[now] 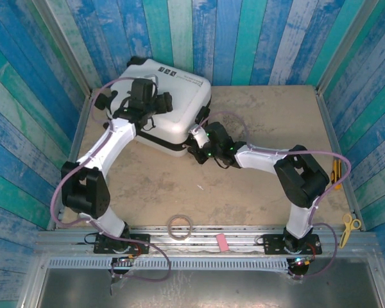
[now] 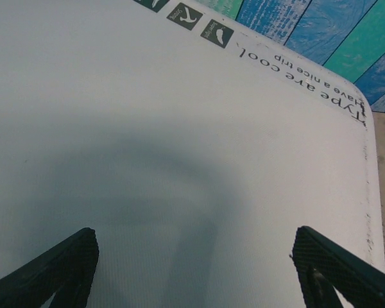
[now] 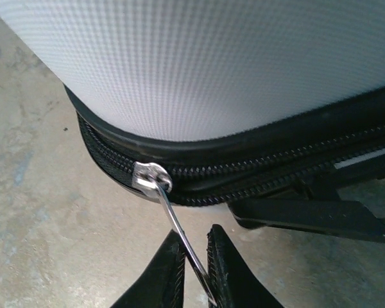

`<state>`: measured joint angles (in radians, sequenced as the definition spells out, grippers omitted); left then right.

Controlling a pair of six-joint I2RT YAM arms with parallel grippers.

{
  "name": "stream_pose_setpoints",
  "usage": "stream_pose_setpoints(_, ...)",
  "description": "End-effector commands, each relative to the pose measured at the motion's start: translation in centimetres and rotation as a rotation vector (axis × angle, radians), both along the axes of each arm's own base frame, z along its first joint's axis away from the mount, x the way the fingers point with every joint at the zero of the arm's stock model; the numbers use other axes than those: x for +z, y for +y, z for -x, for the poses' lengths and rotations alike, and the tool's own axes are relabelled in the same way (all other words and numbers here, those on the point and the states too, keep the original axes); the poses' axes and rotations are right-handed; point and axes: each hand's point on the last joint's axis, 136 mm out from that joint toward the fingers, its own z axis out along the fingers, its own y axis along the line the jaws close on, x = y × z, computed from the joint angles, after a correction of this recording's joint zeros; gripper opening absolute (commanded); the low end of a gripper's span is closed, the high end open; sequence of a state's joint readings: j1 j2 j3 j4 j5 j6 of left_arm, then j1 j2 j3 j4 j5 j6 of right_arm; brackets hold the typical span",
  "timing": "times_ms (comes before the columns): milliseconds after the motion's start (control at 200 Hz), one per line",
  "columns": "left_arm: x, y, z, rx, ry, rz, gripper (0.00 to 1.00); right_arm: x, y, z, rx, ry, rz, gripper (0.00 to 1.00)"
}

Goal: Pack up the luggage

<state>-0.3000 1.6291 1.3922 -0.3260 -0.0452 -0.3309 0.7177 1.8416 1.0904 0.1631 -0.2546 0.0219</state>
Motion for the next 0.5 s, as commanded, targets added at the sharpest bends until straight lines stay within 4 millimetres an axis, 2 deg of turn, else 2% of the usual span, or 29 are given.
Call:
stream_pose_setpoints(0,-7.3,0.9,1.6,0.013,0.228,-0.102,0.82,1.6,0.0,-0.2,0.018,-0.035,0.007,0.14)
stream_pose_setpoints(170,-8.2,1.0,1.9,0.018,0.252,-0.112,0.82,2.0,0.7,0.3,0.066,-0.025,-0.015,0.11)
stream_pose_setpoints(265,-8.4,1.2,2.1,0.023,0.255,-0.119,0.82,2.4,1.1,0.7,0.098,-0.023,-0.029,0.20)
stream_pose_setpoints(351,-8.2,1.2,2.2,0.021,0.251,-0.118,0.82,2.5,1.1,0.7,0.100,-0.025,-0.026,0.22)
stream_pose_setpoints(496,-7.4,1.0,2.4,0.017,0.233,-0.102,0.81,2.5,1.2,0.5,0.099,-0.024,-0.022,0.17)
